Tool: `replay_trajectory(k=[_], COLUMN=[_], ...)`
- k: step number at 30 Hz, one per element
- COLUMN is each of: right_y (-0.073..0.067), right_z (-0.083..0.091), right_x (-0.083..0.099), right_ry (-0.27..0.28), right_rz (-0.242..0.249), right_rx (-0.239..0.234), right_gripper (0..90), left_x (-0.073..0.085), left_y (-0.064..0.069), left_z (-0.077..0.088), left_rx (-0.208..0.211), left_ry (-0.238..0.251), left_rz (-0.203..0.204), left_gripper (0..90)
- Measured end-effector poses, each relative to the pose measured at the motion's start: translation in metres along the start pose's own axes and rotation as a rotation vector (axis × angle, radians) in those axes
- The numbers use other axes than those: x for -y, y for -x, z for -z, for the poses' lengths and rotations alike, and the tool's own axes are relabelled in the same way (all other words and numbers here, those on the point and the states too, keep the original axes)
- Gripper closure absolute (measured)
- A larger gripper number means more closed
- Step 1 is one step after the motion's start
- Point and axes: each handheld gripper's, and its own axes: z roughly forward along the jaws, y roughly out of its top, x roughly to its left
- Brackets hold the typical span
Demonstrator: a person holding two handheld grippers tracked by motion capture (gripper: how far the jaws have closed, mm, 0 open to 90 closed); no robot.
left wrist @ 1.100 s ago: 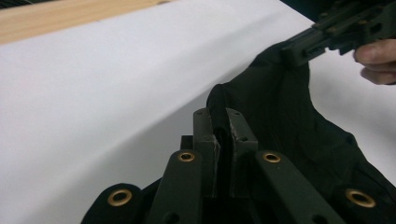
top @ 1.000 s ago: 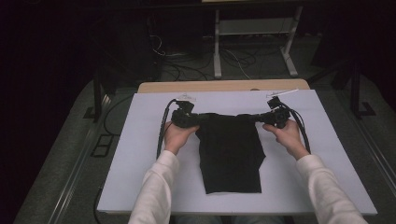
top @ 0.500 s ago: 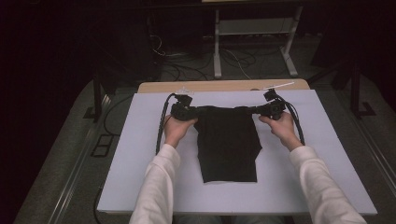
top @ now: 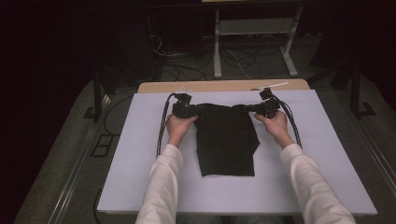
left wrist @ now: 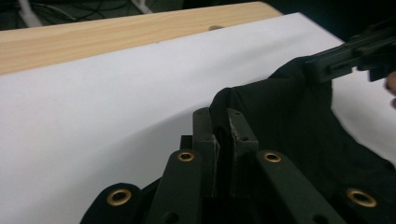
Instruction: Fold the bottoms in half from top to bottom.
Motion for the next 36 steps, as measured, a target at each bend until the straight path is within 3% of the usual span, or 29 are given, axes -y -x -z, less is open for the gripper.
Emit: replay_trajectory(k=[5, 8, 10, 12, 14, 16, 17, 20, 23, 26, 28, 30, 36], right_y=[0.003, 0.002, 0.001, 0.001, -0.001, -0.001, -0.002, -0.001, -0.001, -0.001, -0.001, 0.000, 0.007], right_z=[-0.009, -0.012, -0.011, -0.009, -0.006, -0.002, 0.000, 0.008, 0.016, 0.020, 0.023, 0.027, 0.043], right_x=[-0.002, -0.002, -0.002, -0.001, -0.001, -0.001, -0.001, -0.001, 0.001, 0.003, 0.006, 0.008, 0.019], right_ry=[-0.014, -0.031, -0.035, -0.035, -0.023, -0.003, 0.003, 0.002, 0.012, -0.011, -0.023, -0.012, 0.014], right_rz=[-0.004, 0.009, 0.018, 0.021, 0.040, 0.057, 0.057, 0.063, 0.068, 0.054, 0.068, 0.070, 0.064], right_rx=[0.002, -0.011, -0.026, -0.036, -0.020, -0.002, -0.001, -0.003, 0.001, 0.047, 0.075, 0.067, 0.052], right_gripper=[84.6, 83.9, 82.4, 80.5, 75.3, 68.1, 64.1, 47.9, 34.1, 16.2, 11.3, 1.3, 0.0], left_x=[0.003, 0.004, 0.005, 0.005, 0.005, 0.005, 0.005, 0.007, 0.006, 0.007, 0.007, 0.008, 0.008], left_y=[-0.008, -0.008, -0.009, -0.011, -0.012, -0.010, -0.010, -0.009, -0.005, -0.002, 0.000, 0.002, 0.004], left_z=[-0.002, -0.003, -0.003, -0.001, 0.000, 0.002, 0.003, 0.007, 0.011, 0.014, 0.014, 0.015, 0.024], left_rx=[-0.009, -0.021, -0.039, -0.009, 0.009, -0.001, 0.014, 0.066, 0.068, 0.065, 0.060, 0.063, 0.047], left_ry=[-0.014, -0.027, -0.041, -0.033, -0.040, -0.058, -0.067, -0.062, -0.054, -0.041, -0.055, -0.069, -0.023], left_rz=[0.044, 0.043, 0.038, 0.062, 0.084, 0.064, 0.055, 0.043, 0.031, 0.030, 0.026, 0.015, -0.001], left_gripper=[82.9, 81.0, 71.9, 64.4, 51.7, 43.3, 39.5, 35.6, 23.0, 12.2, 3.0, 0.0, 0.0])
